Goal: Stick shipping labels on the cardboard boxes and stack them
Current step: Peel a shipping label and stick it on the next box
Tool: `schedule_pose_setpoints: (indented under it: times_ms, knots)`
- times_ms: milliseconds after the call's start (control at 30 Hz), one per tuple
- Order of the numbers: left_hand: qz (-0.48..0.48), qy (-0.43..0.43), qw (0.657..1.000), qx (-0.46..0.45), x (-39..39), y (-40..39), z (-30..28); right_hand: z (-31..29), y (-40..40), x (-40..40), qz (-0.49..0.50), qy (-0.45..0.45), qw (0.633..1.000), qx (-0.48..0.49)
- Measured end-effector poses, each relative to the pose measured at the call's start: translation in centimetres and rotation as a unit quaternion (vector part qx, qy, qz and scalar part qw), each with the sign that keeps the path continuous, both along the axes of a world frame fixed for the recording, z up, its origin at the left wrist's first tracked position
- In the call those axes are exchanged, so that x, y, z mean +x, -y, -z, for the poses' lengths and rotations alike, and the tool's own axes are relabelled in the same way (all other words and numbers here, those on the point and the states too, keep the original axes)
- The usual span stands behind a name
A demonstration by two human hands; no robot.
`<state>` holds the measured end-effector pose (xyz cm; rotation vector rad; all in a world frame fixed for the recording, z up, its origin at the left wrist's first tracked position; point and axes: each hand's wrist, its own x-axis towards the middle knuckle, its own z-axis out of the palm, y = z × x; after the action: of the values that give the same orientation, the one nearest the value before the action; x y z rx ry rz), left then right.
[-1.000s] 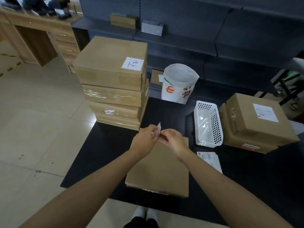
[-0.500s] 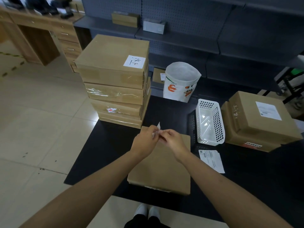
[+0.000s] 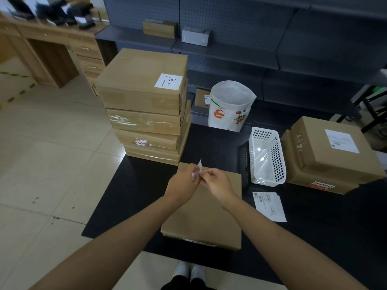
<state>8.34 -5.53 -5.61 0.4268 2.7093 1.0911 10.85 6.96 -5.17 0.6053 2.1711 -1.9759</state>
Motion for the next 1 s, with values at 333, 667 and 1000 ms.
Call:
schedule_pose_setpoints:
  times_ms: [333,667,1000]
  knots:
    - [-0.019,-0.053,0.995,0.077,-0.1,-0.7,-0.1,0.0,-1.2,0.5,-0.015,-0.006,1.000,0.005]
    - [0.024,-0.021,0.990,0.134,0.4,-1.4,-1.5,-0.1,-2.4,1.0,-0.007,-0.022,0.999,0.024]
    - [0.036,0.035,0.996,0.074,0.4,-1.4,-1.5,0.1,-3.7,1.2,-0.095,-0.087,0.970,0.204]
